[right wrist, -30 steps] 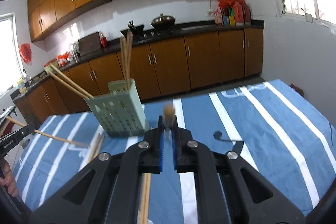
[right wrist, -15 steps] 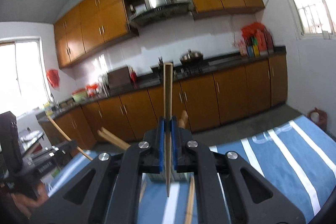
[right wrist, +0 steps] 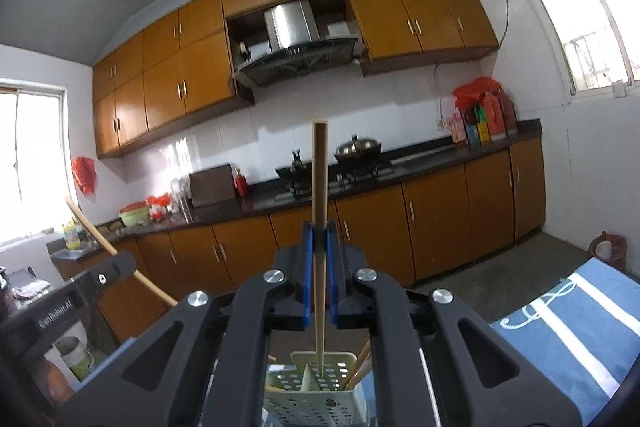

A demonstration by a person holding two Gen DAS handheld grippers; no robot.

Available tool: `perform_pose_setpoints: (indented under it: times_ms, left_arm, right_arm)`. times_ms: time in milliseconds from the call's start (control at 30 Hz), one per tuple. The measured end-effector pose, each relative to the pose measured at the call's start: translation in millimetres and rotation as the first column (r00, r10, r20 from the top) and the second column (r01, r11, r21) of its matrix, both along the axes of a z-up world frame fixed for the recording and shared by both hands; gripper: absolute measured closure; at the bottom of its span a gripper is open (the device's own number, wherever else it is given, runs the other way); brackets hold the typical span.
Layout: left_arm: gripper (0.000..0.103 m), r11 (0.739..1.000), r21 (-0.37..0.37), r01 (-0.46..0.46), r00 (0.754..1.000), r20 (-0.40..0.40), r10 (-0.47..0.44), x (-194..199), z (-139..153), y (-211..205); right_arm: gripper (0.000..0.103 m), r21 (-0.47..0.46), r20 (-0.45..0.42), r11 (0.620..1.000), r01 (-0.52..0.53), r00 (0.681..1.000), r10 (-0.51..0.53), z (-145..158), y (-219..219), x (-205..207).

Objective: Organize utensils
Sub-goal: 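Carry the left tool's chopstick over the green holder while the right tool follows, then open the left tool over the holder while the right tool releases its chopstick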

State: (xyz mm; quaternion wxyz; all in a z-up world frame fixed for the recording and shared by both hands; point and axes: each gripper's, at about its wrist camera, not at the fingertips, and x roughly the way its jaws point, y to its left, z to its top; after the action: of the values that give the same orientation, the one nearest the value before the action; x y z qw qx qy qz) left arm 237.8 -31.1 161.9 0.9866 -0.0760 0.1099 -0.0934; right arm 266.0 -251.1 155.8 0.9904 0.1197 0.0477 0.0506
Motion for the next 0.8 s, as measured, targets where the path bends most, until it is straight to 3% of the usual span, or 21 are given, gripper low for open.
perform_pose_setpoints:
  times_ms: [367,500,800]
  left_arm:
    - [0.096,0.999,0.019,0.027,0.987,-0.156,-0.024,27.9,-40.5,-4.9]
    - [0.095,1.000,0.012,0.026,0.987,-0.159,-0.024,23.5,-39.4,-1.7]
    - [0.095,1.000,0.000,0.005,0.992,-0.126,-0.005,3.4,-23.2,5.0]
  right_arm:
    - [0.093,-0.005,-0.127,1.000,-0.026,0.992,0.025,-34.5,3.4,29.7]
    - [0.081,0.002,-0.130,1.000,-0.028,0.991,0.028,-35.9,2.7,25.6]
    - [0.080,-0.017,-0.101,1.000,-0.019,0.995,0.018,-23.8,-4.0,-10.9]
